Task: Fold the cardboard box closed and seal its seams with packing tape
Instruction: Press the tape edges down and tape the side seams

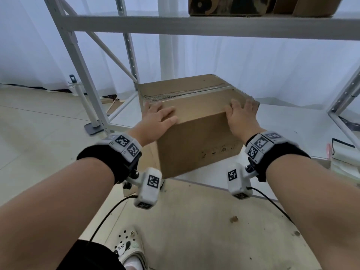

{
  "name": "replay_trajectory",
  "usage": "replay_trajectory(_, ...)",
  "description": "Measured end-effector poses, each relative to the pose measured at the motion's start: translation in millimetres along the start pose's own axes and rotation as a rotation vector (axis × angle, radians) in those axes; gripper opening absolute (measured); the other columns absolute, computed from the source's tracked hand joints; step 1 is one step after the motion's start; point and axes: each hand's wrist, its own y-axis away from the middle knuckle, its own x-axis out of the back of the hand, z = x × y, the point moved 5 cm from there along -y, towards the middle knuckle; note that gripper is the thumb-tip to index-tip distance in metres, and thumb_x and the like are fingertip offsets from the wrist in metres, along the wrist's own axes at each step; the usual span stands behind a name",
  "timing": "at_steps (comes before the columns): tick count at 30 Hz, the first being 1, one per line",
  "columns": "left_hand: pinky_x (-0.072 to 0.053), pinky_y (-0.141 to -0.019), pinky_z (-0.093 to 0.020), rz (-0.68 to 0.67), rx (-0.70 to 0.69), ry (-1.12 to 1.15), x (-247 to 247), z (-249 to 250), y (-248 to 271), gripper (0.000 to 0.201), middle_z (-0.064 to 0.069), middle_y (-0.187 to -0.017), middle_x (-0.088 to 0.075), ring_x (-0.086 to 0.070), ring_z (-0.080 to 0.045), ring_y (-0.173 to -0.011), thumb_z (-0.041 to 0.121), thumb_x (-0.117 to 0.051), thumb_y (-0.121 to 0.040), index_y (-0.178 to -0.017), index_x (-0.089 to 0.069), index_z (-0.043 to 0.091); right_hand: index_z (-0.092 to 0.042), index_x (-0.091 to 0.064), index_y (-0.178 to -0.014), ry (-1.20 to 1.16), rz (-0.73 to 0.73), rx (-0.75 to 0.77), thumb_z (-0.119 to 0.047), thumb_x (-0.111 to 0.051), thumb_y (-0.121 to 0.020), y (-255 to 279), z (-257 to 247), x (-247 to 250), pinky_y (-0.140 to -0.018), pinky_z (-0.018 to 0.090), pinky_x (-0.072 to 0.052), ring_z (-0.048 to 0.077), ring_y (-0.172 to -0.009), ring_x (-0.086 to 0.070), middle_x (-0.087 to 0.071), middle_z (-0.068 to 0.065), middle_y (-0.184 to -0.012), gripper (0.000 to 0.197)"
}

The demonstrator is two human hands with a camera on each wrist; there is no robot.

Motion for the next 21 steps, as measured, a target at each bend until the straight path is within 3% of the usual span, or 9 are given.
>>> replay_trajectory(3,0.013,-0.113,-0.043,0.031,0.000,0.184,-11.6,26.0,10.7,0.046,0.004,-0.159,-0.003,0.020,-0.020,-0.143,0.039,-0.034,-0.101,-0.146,-0.032,0.029,-0.019,-0.031,-0.147,-0.120,-0.047,-0.010,-0.036,-0.028,-0.103,11.4,-21.4,-7.1,-0.117,0.051,-0.016,0.049,-0.140,-0.015,0.009,0.029,-0.154,0.047)
replay_trajectory(6,0.014,-0.113,-0.039,0.000,-0.074,0.285,-26.5,50.3,18.1,0.047,0.004,-0.159,-0.001,0.018,-0.017,-0.144,0.032,-0.028,-0.103,-0.149,-0.022,0.029,-0.024,-0.040,-0.143,-0.156,-0.099,0.083,-0.041,-0.037,-0.099,31.7,-42.7,-12.1,-0.118,0.051,-0.012,0.043,-0.143,-0.013,-0.001,0.025,-0.156,0.048)
replay_trajectory(9,-0.001,-0.118,-0.040,0.027,-0.162,0.296,-27.9,60.6,16.3,0.049,-0.001,-0.155,-0.023,-0.007,-0.016,-0.144,0.035,-0.024,-0.098,-0.145,-0.032,0.027,-0.020,-0.044,-0.141,0.023,-0.053,0.242,-0.043,-0.037,-0.099,54.4,-63.0,-9.2,-0.119,0.047,0.002,0.031,-0.146,-0.009,-0.021,0.025,-0.153,0.049)
replay_trajectory(12,-0.026,-0.112,-0.049,0.087,-0.116,0.398,-12.8,54.0,12.1,0.051,-0.002,-0.138,-0.047,-0.033,-0.020,-0.132,0.039,-0.026,-0.089,-0.130,-0.051,0.024,-0.013,-0.043,-0.141,0.131,-0.068,0.402,-0.047,-0.042,-0.097,67.1,-73.7,-10.9,-0.120,0.042,-0.002,0.027,-0.145,-0.019,-0.034,0.021,-0.150,0.056)
replay_trajectory(13,-0.031,-0.109,-0.048,0.082,-0.124,0.340,-8.6,52.4,12.2,0.047,-0.003,-0.134,-0.050,-0.037,-0.021,-0.129,0.037,-0.028,-0.090,-0.128,-0.054,0.022,-0.012,-0.041,-0.142,0.186,-0.084,0.434,-0.046,-0.045,-0.096,68.6,-74.8,-11.2,-0.120,0.039,-0.005,0.025,-0.144,-0.022,-0.036,0.018,-0.149,0.058)
replay_trajectory(16,-0.026,-0.110,-0.036,0.074,-0.174,-0.022,-3.0,45.1,12.2,0.035,-0.004,-0.135,-0.049,-0.035,-0.022,-0.129,0.022,-0.040,-0.097,-0.129,-0.053,0.018,-0.010,-0.039,-0.144,0.297,-0.112,0.510,-0.041,-0.046,-0.098,67.4,-76.1,-11.5,-0.117,0.031,-0.013,0.023,-0.140,-0.030,-0.040,0.014,-0.148,0.056)
replay_trajectory(18,-0.023,-0.111,-0.038,0.091,-0.209,-0.208,-0.4,41.8,13.3,0.036,-0.001,-0.140,-0.045,-0.032,-0.021,-0.132,0.023,-0.044,-0.097,-0.132,-0.051,0.020,-0.010,-0.038,-0.145,0.267,-0.139,0.535,-0.038,-0.047,-0.098,67.1,-70.9,-8.0,-0.116,0.029,-0.014,0.024,-0.140,-0.031,-0.038,0.009,-0.150,0.055)
replay_trajectory(21,-0.017,-0.114,-0.042,0.143,-0.213,-0.302,5.3,34.4,11.9,0.044,0.000,-0.149,-0.035,-0.025,-0.022,-0.139,0.030,-0.046,-0.097,-0.140,-0.041,0.023,-0.013,-0.039,-0.145,0.145,-0.170,0.532,-0.030,-0.052,-0.097,64.1,-48.4,3.3,-0.116,0.029,-0.015,0.020,-0.143,-0.026,-0.036,0.003,-0.152,0.052)
